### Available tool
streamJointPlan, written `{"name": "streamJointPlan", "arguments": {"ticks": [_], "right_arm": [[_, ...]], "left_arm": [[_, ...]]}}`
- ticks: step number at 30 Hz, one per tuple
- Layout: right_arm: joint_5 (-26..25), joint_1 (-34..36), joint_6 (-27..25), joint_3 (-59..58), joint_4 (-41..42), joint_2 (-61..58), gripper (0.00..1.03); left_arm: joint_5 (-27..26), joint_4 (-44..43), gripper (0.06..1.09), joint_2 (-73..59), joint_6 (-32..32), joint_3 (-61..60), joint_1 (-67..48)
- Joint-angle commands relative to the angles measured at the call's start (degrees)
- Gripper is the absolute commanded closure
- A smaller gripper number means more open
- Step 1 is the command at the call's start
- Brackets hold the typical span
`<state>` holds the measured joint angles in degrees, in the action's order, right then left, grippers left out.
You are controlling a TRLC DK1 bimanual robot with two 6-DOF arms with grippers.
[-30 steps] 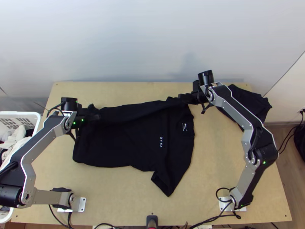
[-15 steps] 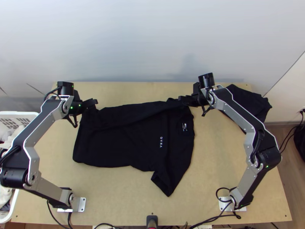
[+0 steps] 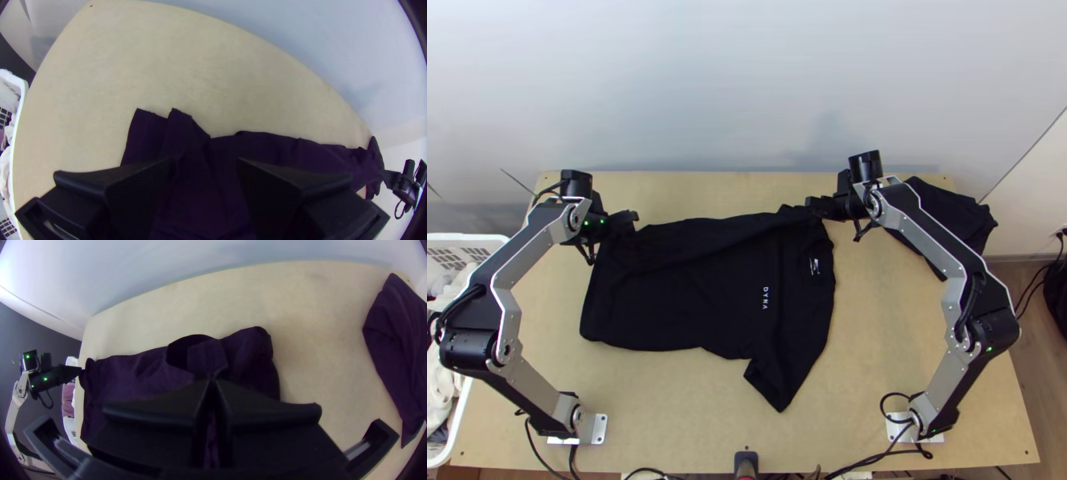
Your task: Fold the t-shirt
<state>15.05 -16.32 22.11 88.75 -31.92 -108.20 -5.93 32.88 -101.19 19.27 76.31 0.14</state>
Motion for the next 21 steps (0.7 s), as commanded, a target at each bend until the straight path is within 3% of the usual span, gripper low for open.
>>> {"name": "streamJointPlan", "arguments": {"ticks": [1,8,13,17,21], "right_arm": [[0.0,0.5,0.6,0.4,0.8,0.0,1.0],[0.0,1.3,0.6,-0.1,0.8,0.0,1.0],[0.0,0.6,1.3,0.5,1.1,-0.2,1.0],[0.0,0.2,1.7,1.2,1.2,-0.3,1.0],[0.0,1.8,2.1,-1.2,1.2,-0.1,0.85]], "left_arm": [[0.6,1.7,0.34,-1.2,-2.2,0.0,0.1],[2.1,1.7,0.35,-1.4,-4.2,-1.2,1.0],[2.0,1.7,0.6,-2.7,-3.2,-1.3,0.2],[2.1,1.4,1.05,-3.5,-3.7,-1.3,-0.5],[2.1,1.5,1.04,-2.3,-3.7,-1.0,-0.4]]}}
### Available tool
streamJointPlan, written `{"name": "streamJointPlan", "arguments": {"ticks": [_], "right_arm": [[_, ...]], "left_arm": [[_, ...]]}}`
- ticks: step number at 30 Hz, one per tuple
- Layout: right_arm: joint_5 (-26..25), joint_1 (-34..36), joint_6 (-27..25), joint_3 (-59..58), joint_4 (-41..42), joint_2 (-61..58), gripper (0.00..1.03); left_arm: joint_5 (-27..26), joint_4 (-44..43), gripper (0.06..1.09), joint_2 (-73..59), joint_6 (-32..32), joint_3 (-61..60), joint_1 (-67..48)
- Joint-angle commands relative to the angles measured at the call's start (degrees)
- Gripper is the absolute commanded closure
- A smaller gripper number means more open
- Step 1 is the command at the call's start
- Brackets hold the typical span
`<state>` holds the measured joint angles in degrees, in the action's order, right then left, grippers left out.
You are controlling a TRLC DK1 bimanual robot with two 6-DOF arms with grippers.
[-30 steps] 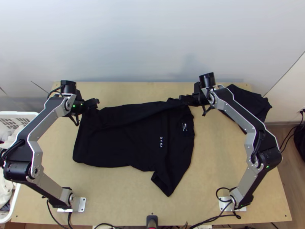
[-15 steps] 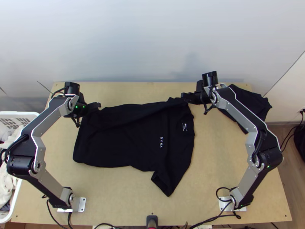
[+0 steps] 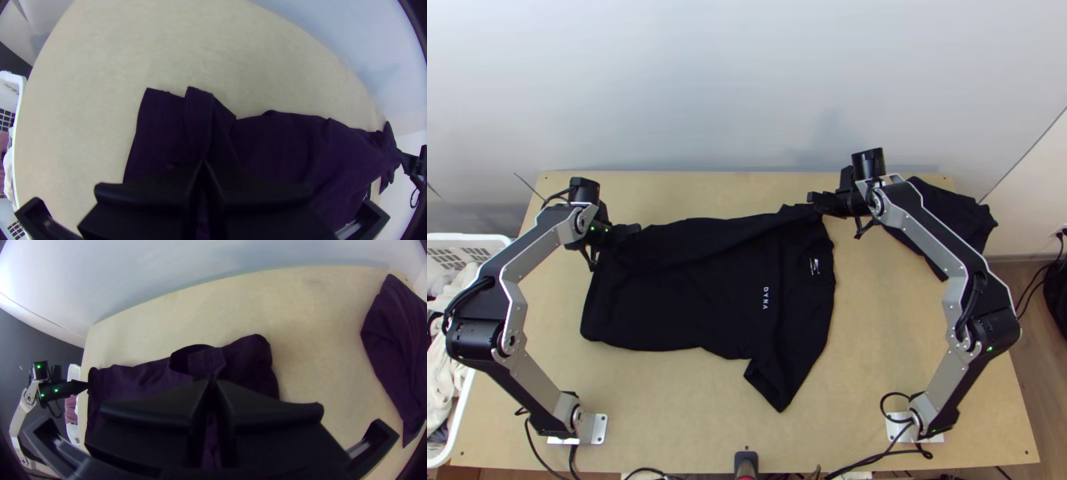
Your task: Fold the t-shirt
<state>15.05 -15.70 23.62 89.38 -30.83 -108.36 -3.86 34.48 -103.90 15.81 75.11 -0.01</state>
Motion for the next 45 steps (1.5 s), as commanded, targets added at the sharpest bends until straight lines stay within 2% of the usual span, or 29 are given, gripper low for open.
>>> {"name": "streamJointPlan", "arguments": {"ticks": [1,4,5,9,10,12,13,25,41,43,45], "right_arm": [[0.0,1.6,0.6,-3.1,0.2,0.3,0.85],[-0.1,3.1,0.3,-6.9,0.2,1.8,0.85],[-0.1,3.4,0.2,-7.6,0.2,2.3,0.82],[-0.1,4.3,1.9,-7.9,0.3,3.5,0.39],[0.0,4.2,2.5,-7.2,0.3,3.5,0.3],[-0.1,3.1,2.6,-4.8,0.3,3.0,0.19],[-0.1,2.1,2.6,-3.3,0.3,2.2,0.18],[-0.6,-7.7,2.5,12.5,-1.7,-11.7,0.18],[-0.8,-9.7,1.5,6.8,-3.2,-10.9,0.18],[-1.3,-10.5,1.5,6.9,-3.2,-11.5,0.23],[-2.0,-11.1,1.3,6.9,-3.2,-12.1,0.4]], "left_arm": [[0.0,-0.1,1.04,1.0,-0.2,0.4,-0.2],[-0.1,0.1,1.04,2.8,0.1,0.6,0.3],[-0.1,0.1,1.04,3.5,0.2,0.5,0.5],[-0.2,1.6,1.04,6.0,0.6,-0.1,0.5],[-0.2,1.7,1.04,6.4,0.8,-0.3,0.4],[-0.2,1.9,1.04,7.0,1.1,-1.0,0.2],[-0.2,1.9,1.04,7.1,1.1,-1.3,0.1],[-0.2,1.9,1.04,7.9,2.3,-1.2,-0.3],[-0.2,1.9,1.04,8.2,2.2,-0.1,0.6],[-0.2,1.9,1.04,7.7,2.4,0.3,0.5],[-0.2,1.9,1.04,7.4,2.6,1.1,0.5]]}}
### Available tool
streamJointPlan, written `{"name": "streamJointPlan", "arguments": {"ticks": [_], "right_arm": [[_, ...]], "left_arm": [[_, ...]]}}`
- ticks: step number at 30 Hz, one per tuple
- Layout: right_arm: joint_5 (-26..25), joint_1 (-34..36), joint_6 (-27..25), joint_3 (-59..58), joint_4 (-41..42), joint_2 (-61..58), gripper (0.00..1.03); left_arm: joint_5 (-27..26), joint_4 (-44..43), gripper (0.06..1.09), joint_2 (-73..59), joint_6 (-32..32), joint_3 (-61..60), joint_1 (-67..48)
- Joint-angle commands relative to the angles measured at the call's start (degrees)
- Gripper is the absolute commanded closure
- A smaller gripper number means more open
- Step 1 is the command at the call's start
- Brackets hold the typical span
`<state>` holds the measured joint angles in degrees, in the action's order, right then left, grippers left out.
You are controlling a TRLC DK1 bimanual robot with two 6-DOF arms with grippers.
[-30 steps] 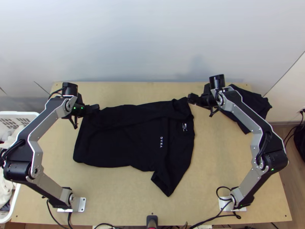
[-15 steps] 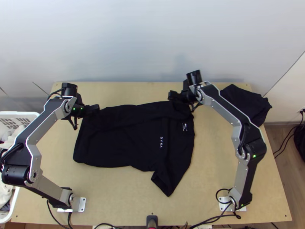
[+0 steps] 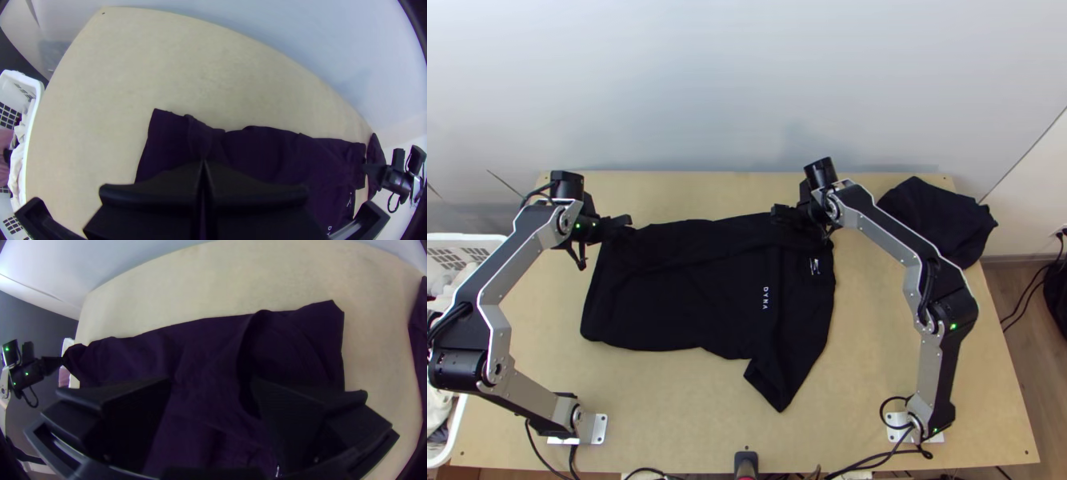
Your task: Fold the t-shirt
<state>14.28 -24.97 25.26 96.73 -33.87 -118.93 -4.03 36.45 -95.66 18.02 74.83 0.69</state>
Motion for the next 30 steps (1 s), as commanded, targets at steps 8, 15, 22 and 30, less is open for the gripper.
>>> {"name": "streamJointPlan", "arguments": {"ticks": [8,15,22,30], "right_arm": [[-1.1,-0.9,-1.1,-0.8,-0.8,-1.6,1.0],[-1.3,4.6,-0.8,11.9,-0.8,-0.4,1.0],[-5.5,9.8,-1.1,33.1,-4.9,-6.7,1.0],[-13.8,8.7,-3.5,37.3,-0.6,-9.5,1.0]], "left_arm": [[0.0,-0.1,1.04,-2.4,0.8,4.1,0.1],[-0.1,2.6,1.04,-4.5,2.4,15.4,0.4],[0.0,3.6,1.04,-11.3,3.6,30.0,1.8],[0.1,2.6,1.04,-20.1,5.9,42.0,2.7]]}}
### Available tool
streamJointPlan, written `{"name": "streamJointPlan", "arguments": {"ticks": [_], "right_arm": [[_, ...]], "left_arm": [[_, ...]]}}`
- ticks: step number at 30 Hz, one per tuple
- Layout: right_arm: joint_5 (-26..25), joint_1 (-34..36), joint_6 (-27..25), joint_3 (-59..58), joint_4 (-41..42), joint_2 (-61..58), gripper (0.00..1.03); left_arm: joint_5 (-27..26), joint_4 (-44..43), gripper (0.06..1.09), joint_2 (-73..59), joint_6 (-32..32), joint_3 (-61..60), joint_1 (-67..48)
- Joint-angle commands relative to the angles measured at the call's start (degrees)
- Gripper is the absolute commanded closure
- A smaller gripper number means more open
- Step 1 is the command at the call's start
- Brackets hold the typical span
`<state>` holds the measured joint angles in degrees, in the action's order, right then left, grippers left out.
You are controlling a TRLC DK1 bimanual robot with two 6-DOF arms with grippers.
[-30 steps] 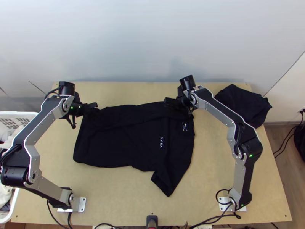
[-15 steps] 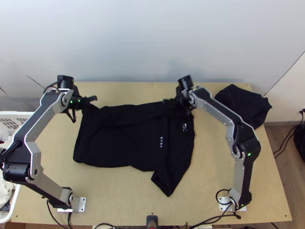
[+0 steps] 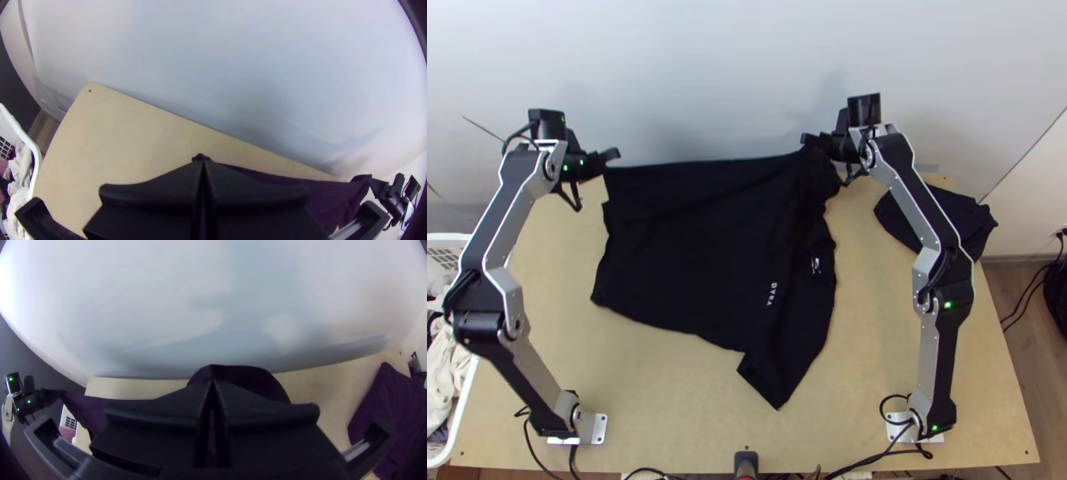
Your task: Fold the t-shirt
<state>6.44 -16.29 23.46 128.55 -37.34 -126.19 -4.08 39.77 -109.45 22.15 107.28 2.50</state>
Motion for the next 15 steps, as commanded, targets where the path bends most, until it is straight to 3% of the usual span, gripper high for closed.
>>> {"name": "streamJointPlan", "arguments": {"ticks": [1,7,15], "right_arm": [[-7.1,-0.4,-2.0,5.0,3.9,-2.2,1.0],[-10.7,-3.0,-4.4,5.4,8.2,-5.3,1.0],[-12.3,-5.0,-4.1,4.6,6.7,-0.5,1.0]], "left_arm": [[0.3,-1.6,1.04,-6.7,2.0,9.7,0.9],[2.0,-7.3,1.04,-8.3,3.2,12.2,1.1],[0.7,2.4,1.04,-2.5,3.7,13.8,1.2]]}}
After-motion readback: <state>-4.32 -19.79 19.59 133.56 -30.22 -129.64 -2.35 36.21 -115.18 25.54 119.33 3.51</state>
